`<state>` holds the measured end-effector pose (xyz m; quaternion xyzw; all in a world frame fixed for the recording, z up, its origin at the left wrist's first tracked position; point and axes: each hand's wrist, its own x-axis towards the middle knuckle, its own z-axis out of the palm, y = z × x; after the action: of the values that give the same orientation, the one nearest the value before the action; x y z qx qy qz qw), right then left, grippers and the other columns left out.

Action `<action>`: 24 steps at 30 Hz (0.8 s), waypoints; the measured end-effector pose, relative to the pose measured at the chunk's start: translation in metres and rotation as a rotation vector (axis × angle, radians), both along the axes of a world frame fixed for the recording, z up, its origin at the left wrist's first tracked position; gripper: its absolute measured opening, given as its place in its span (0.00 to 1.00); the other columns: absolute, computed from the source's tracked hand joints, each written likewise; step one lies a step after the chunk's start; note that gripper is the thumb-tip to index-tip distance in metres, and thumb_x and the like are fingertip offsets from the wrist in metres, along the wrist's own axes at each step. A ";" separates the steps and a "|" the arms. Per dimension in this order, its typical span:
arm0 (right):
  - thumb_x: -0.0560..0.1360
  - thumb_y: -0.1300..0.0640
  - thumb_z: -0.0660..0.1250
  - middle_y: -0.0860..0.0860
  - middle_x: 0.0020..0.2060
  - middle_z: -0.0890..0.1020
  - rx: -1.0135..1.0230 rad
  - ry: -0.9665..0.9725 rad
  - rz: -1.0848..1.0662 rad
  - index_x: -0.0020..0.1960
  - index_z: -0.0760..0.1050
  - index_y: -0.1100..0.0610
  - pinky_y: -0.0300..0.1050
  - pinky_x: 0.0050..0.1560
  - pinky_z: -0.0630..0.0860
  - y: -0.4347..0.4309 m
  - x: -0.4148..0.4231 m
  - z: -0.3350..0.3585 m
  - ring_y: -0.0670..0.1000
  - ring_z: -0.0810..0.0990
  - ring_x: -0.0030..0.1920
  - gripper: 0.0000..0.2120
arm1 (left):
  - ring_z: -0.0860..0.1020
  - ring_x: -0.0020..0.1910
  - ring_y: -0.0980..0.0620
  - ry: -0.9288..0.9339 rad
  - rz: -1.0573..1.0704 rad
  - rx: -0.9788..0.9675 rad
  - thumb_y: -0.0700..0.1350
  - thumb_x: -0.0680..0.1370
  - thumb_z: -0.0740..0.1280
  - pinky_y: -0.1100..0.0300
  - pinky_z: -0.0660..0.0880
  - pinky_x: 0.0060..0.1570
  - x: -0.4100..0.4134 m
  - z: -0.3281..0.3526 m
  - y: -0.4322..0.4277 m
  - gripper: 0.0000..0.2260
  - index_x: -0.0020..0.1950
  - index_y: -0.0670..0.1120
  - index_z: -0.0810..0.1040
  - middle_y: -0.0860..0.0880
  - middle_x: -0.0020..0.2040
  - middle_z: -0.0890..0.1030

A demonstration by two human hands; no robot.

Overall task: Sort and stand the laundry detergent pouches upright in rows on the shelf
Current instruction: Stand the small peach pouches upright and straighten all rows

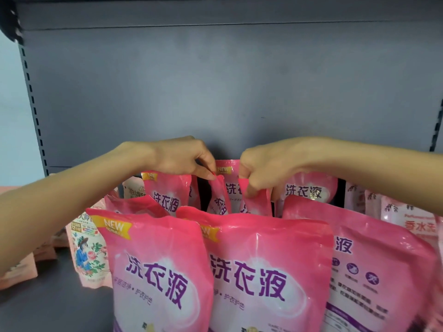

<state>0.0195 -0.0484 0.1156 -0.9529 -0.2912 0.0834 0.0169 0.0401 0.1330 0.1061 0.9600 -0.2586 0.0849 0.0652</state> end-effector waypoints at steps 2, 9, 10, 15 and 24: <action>0.77 0.66 0.61 0.59 0.39 0.83 0.054 0.045 -0.007 0.40 0.75 0.63 0.39 0.31 0.78 -0.007 0.008 0.002 0.49 0.82 0.29 0.08 | 0.75 0.41 0.73 0.005 0.001 -0.010 0.47 0.74 0.69 0.81 0.66 0.42 0.001 0.000 0.000 0.07 0.50 0.49 0.83 0.63 0.42 0.80; 0.75 0.62 0.68 0.50 0.30 0.81 0.197 0.068 -0.052 0.42 0.78 0.62 0.39 0.34 0.77 -0.036 0.032 0.000 0.48 0.80 0.32 0.04 | 0.79 0.42 0.63 0.042 -0.017 -0.035 0.47 0.72 0.72 0.73 0.71 0.44 0.004 0.002 -0.002 0.05 0.44 0.48 0.84 0.57 0.42 0.83; 0.75 0.62 0.68 0.47 0.26 0.80 0.213 0.059 -0.044 0.38 0.77 0.59 0.40 0.35 0.76 -0.040 0.035 -0.001 0.45 0.78 0.29 0.06 | 0.79 0.42 0.62 0.048 -0.021 -0.033 0.48 0.71 0.72 0.71 0.71 0.45 0.005 0.002 -0.003 0.05 0.44 0.48 0.84 0.56 0.42 0.83; 0.73 0.64 0.69 0.47 0.25 0.77 0.280 -0.006 -0.032 0.37 0.77 0.59 0.35 0.28 0.71 -0.057 0.044 -0.004 0.39 0.72 0.23 0.07 | 0.79 0.42 0.61 0.070 -0.049 -0.039 0.48 0.72 0.72 0.68 0.72 0.46 0.010 0.000 -0.007 0.05 0.44 0.48 0.84 0.55 0.41 0.83; 0.73 0.61 0.70 0.54 0.35 0.83 0.292 -0.120 -0.039 0.39 0.79 0.58 0.42 0.40 0.76 -0.089 0.055 0.007 0.46 0.78 0.32 0.04 | 0.78 0.38 0.66 0.167 -0.119 -0.093 0.43 0.71 0.72 0.74 0.71 0.43 0.015 -0.005 -0.012 0.02 0.42 0.48 0.84 0.57 0.38 0.83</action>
<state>0.0741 -0.1378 0.1224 -0.9490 -0.2823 -0.0173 0.1393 0.0548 0.1208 0.1008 0.9427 -0.3045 0.0127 0.1359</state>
